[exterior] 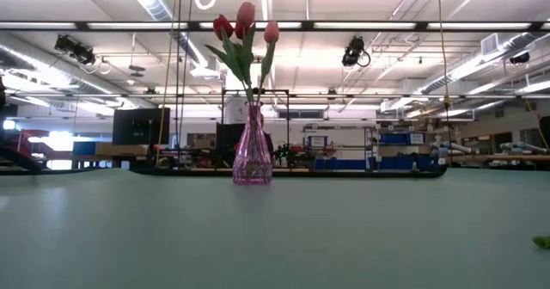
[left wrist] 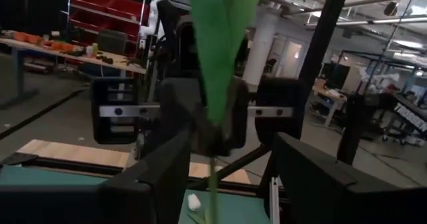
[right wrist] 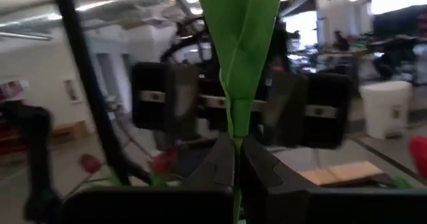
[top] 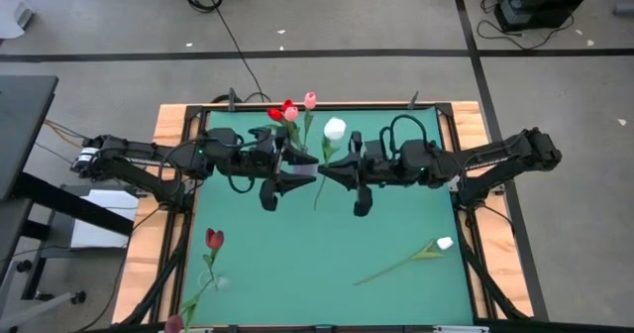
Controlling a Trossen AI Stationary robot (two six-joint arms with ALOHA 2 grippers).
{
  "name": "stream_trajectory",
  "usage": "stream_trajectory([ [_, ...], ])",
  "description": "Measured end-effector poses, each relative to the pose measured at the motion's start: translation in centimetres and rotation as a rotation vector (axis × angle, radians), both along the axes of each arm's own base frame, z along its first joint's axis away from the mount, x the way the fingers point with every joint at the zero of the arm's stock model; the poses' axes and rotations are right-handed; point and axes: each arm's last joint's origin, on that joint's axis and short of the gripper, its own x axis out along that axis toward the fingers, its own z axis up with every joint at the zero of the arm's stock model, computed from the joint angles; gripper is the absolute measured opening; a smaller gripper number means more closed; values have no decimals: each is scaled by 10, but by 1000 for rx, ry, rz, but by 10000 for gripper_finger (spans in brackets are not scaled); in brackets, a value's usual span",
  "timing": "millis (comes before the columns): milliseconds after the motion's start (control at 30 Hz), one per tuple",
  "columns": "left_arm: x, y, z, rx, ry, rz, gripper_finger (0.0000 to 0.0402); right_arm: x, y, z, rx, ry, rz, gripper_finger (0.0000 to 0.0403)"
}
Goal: Sort flowers into vase by color
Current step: Put the top white flower into the transparent vase
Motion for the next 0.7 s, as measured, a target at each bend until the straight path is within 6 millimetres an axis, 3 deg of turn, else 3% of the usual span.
stream_trajectory([
  [400, 8, 4, -2, 1, -31, 29, 220, 3, 2, -8, -18, 67, 33, 11],
  [700, 24, 4, -11, -2, -59, -3, 173, 3, 1, -11, -35, 96, 33, 12],
])
